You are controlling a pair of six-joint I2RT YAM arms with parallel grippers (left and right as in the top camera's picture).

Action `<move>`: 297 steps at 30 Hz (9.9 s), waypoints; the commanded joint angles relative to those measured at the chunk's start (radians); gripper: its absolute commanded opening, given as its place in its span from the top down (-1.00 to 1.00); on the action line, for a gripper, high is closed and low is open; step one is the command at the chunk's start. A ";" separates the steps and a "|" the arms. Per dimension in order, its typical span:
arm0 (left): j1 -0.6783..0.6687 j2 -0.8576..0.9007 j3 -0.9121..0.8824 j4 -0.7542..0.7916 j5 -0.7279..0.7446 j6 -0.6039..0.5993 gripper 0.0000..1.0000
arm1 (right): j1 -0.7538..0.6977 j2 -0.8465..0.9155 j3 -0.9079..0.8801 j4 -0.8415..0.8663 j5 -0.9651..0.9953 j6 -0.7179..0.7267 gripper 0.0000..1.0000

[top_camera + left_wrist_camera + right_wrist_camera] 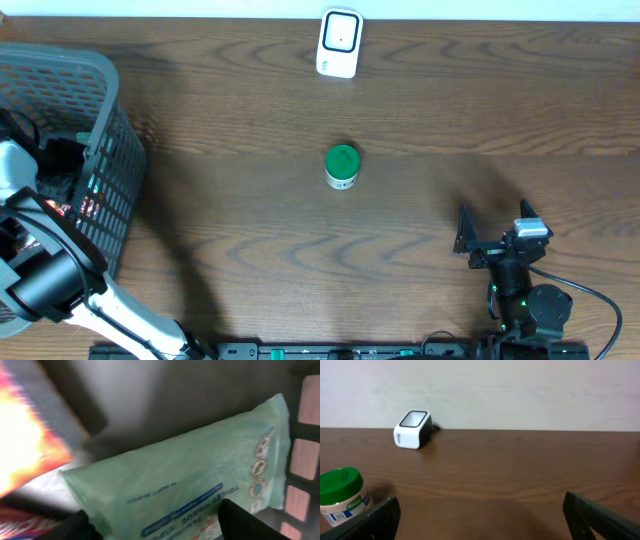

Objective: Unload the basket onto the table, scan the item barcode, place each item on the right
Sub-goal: 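Reach the left gripper into the basket toward the green tissue pack, then grasp the green tissue pack with the left gripper and lift, then pass the tissue pack under the scanner and drop it right of jar, then reach into the basket and grasp the red Top chocolate bar, then carry the chocolate bar past the scanner and place it left of jar, then return the left gripper into the basket above the Kleenex pack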

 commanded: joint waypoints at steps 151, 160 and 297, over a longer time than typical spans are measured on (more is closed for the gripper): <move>-0.019 0.048 0.085 -0.367 -0.536 -0.550 -0.95 | 0.011 -0.004 -0.002 -0.004 0.009 0.013 -0.99; -0.019 0.114 0.085 -0.364 -0.540 -0.528 -0.50 | 0.011 -0.004 -0.002 -0.004 0.009 0.014 -0.98; -0.814 -0.669 -0.297 0.592 0.230 -0.107 -0.96 | 0.011 -0.004 -0.002 -0.004 0.009 0.013 -0.98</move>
